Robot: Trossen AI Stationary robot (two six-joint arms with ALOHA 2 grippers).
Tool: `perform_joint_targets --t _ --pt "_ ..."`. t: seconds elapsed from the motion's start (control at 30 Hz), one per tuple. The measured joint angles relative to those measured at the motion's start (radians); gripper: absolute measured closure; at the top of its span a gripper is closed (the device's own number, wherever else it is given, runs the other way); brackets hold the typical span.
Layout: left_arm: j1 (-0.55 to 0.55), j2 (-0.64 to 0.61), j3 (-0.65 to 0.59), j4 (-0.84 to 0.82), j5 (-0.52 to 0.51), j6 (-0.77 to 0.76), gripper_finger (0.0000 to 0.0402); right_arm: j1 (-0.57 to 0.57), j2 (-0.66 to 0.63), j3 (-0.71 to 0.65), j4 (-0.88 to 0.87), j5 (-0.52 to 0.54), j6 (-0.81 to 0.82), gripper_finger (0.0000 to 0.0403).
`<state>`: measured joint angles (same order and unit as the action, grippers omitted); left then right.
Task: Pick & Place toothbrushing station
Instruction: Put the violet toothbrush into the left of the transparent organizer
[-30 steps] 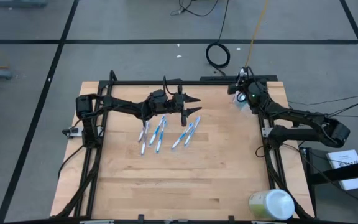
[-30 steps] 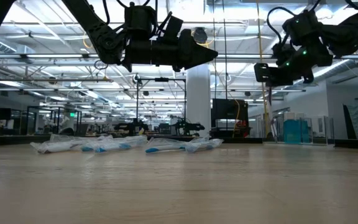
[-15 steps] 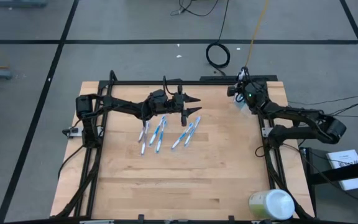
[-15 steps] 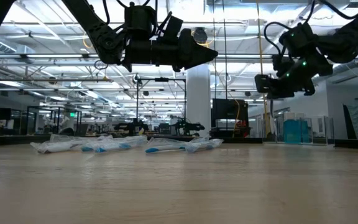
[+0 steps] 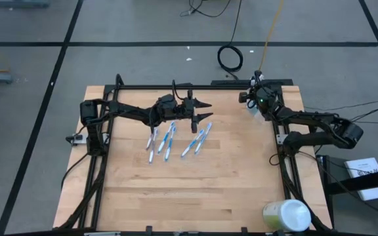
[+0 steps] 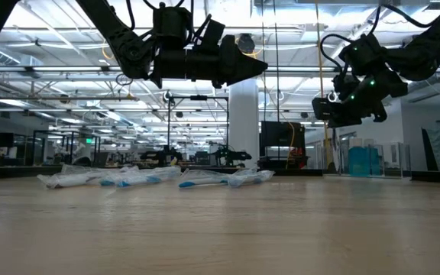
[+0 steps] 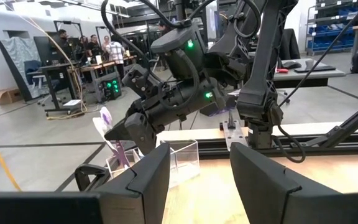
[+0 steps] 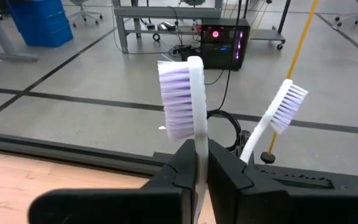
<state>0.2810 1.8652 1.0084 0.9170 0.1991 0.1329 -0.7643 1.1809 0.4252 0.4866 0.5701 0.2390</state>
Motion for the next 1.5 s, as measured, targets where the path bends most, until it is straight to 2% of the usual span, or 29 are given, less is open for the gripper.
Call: perform_joint_targets --t 0.57,0.8,1.0,1.17,1.5 --pt "0.0 0.0 0.0 0.0 0.0 0.001 0.0229 0.0 0.0 0.0 -0.009 0.005 0.009 0.0325" --pt "0.0 0.0 0.0 -0.001 0.0 0.003 0.0229 0.012 0.0 0.0 0.082 0.004 -0.035 0.0299" --pt "0.0 0.0 0.0 -0.004 0.0 0.017 0.0229 0.07 -0.028 0.0 0.197 -0.014 -0.135 0.0287" --pt "0.0 0.0 0.0 -0.007 0.0 0.024 0.0229 0.137 -0.062 0.0 0.279 -0.186 -0.218 0.0291" --pt "0.0 0.0 0.0 -0.008 0.0 0.023 0.0229 0.258 -0.075 0.0 0.31 -0.718 -0.179 0.0293"
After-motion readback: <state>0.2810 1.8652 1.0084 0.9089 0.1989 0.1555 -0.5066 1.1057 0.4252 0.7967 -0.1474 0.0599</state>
